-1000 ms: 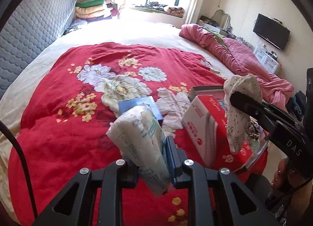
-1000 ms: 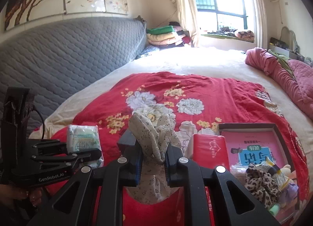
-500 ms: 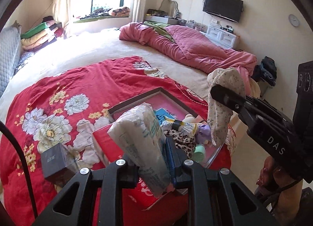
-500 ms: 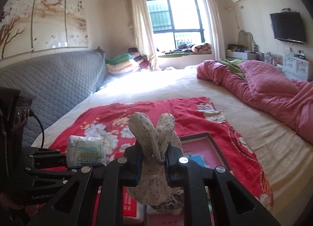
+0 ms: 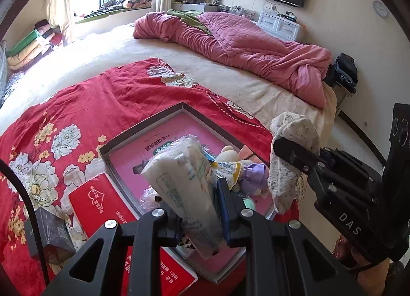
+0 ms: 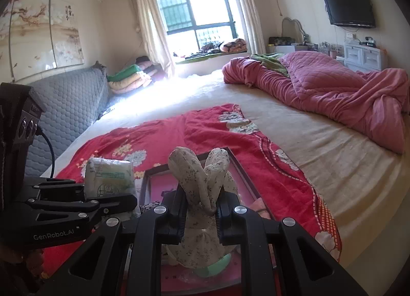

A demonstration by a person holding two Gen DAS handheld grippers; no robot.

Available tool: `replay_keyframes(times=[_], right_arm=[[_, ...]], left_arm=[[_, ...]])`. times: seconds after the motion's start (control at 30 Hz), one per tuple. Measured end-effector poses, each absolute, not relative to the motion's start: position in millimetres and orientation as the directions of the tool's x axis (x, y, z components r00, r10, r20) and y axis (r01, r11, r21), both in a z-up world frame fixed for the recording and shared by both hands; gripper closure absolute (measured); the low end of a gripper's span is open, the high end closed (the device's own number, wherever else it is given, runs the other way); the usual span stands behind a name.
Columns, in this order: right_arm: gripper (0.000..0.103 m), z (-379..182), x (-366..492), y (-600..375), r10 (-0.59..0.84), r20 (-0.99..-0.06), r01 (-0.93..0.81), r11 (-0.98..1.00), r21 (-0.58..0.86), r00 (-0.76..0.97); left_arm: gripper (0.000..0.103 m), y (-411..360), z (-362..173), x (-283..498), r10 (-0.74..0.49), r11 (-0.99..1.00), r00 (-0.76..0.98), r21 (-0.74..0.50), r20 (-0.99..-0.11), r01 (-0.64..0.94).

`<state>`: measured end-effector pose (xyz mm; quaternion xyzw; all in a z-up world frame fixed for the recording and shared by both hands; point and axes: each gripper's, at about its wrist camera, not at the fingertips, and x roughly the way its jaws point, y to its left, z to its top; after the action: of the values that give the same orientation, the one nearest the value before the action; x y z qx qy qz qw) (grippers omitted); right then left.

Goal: Organize soft objects
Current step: 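Carry the wet-wipe pack and white scrunchie over the pink tray with both tools, then lower and release the wipe pack and white scrunchie into the tray with both tools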

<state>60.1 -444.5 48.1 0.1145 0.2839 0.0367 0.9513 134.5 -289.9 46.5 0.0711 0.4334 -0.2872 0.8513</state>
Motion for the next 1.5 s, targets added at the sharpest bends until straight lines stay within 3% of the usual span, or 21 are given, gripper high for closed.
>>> replay_keyframes(times=[0.67,0.77,1.03,1.5], right_arm=[[0.081,-8,101,-458,0.116,-0.651,0.05,0.972,0.231,0.75],[0.075,-15,109,-456,0.141,-0.662,0.039,0.968,0.249,0.736],[0.049,-21,113,-465,0.262,-0.613,0.021,0.91,0.414,0.745],[0.031,8,88,-482,0.209,-0.473,0.022,0.899,0.437,0.856]], left_arm=[[0.079,-311,2,164,-0.391,0.824,0.386,-0.132,-0.836,0.55],[0.079,-310,0,169,-0.392,0.825,0.381,-0.138,-0.837,0.547],[0.079,-307,-3,175,-0.401,0.827,0.371,-0.157,-0.837,0.54],[0.079,-315,-8,176,-0.412,0.815,0.343,-0.172,-0.844,0.554]])
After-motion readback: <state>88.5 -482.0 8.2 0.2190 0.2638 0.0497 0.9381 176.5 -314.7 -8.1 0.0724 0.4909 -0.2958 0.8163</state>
